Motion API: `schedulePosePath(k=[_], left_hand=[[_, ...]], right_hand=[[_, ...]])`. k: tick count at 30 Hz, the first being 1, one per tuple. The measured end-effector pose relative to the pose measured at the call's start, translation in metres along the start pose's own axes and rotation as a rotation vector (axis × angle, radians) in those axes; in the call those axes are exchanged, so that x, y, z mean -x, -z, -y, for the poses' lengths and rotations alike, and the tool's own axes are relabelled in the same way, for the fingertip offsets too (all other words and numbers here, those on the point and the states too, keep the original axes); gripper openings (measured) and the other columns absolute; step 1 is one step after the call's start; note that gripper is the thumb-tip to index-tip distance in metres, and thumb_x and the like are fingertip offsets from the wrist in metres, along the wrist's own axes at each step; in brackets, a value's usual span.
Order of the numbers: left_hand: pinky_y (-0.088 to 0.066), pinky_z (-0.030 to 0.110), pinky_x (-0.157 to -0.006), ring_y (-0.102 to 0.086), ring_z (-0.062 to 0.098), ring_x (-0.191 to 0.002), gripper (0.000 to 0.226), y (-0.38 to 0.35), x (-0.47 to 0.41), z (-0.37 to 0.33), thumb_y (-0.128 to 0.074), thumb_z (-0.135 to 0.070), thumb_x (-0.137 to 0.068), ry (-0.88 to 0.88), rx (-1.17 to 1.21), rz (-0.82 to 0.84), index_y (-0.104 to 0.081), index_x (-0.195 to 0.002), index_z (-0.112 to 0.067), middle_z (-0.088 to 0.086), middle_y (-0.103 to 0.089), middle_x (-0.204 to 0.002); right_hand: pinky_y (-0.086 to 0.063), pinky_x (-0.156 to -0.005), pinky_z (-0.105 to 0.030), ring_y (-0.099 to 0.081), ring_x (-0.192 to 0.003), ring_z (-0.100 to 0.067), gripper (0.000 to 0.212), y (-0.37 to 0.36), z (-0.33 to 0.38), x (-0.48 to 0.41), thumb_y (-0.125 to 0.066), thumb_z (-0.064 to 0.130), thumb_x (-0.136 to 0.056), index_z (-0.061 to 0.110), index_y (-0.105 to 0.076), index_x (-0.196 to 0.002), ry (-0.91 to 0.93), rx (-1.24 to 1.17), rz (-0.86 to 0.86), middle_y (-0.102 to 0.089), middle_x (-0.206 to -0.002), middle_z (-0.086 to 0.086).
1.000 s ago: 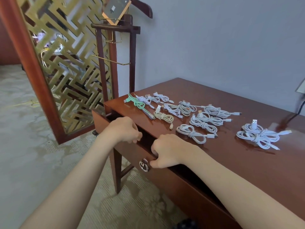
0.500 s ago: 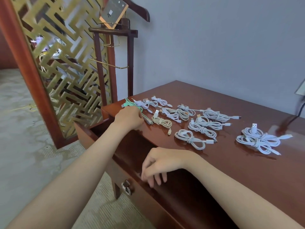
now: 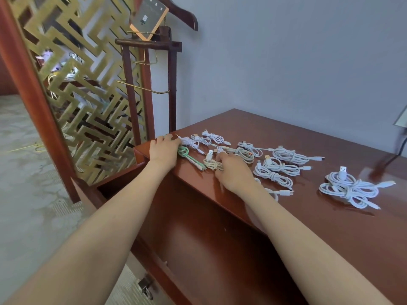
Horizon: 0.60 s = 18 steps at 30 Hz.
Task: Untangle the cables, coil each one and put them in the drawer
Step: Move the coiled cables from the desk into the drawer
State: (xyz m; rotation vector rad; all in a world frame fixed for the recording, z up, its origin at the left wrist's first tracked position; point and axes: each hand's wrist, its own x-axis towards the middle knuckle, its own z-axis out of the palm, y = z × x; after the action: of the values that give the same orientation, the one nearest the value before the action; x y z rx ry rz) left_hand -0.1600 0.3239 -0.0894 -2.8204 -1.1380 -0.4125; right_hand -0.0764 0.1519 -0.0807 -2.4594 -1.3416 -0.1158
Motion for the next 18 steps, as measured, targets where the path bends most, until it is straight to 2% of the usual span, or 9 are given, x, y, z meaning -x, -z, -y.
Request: schedulePosePath(k=[6, 10, 12, 15, 18], left_hand=[[-0.021, 0.038, -0.102, -0.031, 0.026, -0.131, 0.037, -0.016, 0.024, 0.022, -0.048, -0.006, -0.091, -0.008, 0.155, -0.181, -0.052, -0.123, -0.024, -0.004, -0.045, -0.139], [-0.025, 0.038, -0.096, -0.037, 0.027, -0.123, 0.030, -0.027, 0.041, 0.032, -0.047, -0.006, -0.093, -0.026, 0.361, -0.349, -0.059, -0.117, -0.020, -0.001, -0.052, -0.133], [-0.028, 0.038, -0.097, -0.041, 0.029, -0.120, 0.028, -0.026, 0.042, 0.037, -0.050, -0.005, -0.092, -0.039, 0.466, -0.325, -0.061, -0.115, -0.017, 0.001, -0.055, -0.129], [-0.034, 0.039, -0.101, -0.048, 0.032, -0.115, 0.027, -0.025, 0.045, 0.045, -0.054, -0.003, -0.089, -0.005, 0.689, -0.205, -0.062, -0.113, -0.014, 0.007, -0.059, -0.121], [-0.036, 0.040, -0.100, -0.049, 0.030, -0.110, 0.026, -0.026, 0.054, 0.055, -0.055, -0.002, -0.088, -0.054, 0.701, -0.161, -0.063, -0.109, -0.015, 0.005, -0.061, -0.115]], right_hand=[[-0.043, -0.080, -0.034, -0.055, -0.104, -0.033, 0.030, -0.008, 0.006, 0.000, -0.045, 0.005, -0.090, 0.007, -0.051, -0.119, -0.065, -0.053, -0.082, -0.062, -0.110, -0.016], [-0.041, -0.077, -0.031, -0.055, -0.103, -0.031, 0.032, -0.009, 0.012, 0.007, -0.047, 0.004, -0.088, 0.006, -0.053, -0.120, -0.092, -0.093, -0.145, -0.062, -0.110, -0.015], [-0.039, -0.075, -0.029, -0.056, -0.102, -0.029, 0.030, -0.010, 0.016, 0.010, -0.050, 0.006, -0.087, 0.007, -0.055, -0.117, -0.086, -0.130, -0.178, -0.063, -0.110, -0.013], [-0.034, -0.070, -0.025, -0.057, -0.099, -0.026, 0.026, -0.008, 0.022, 0.018, -0.055, 0.009, -0.085, 0.012, -0.059, -0.110, -0.077, -0.213, -0.204, -0.065, -0.106, -0.008], [-0.038, -0.072, -0.028, -0.058, -0.097, -0.026, 0.022, -0.007, 0.031, 0.028, -0.054, 0.010, -0.083, 0.014, -0.062, -0.103, -0.077, -0.275, -0.220, -0.067, -0.102, -0.007]])
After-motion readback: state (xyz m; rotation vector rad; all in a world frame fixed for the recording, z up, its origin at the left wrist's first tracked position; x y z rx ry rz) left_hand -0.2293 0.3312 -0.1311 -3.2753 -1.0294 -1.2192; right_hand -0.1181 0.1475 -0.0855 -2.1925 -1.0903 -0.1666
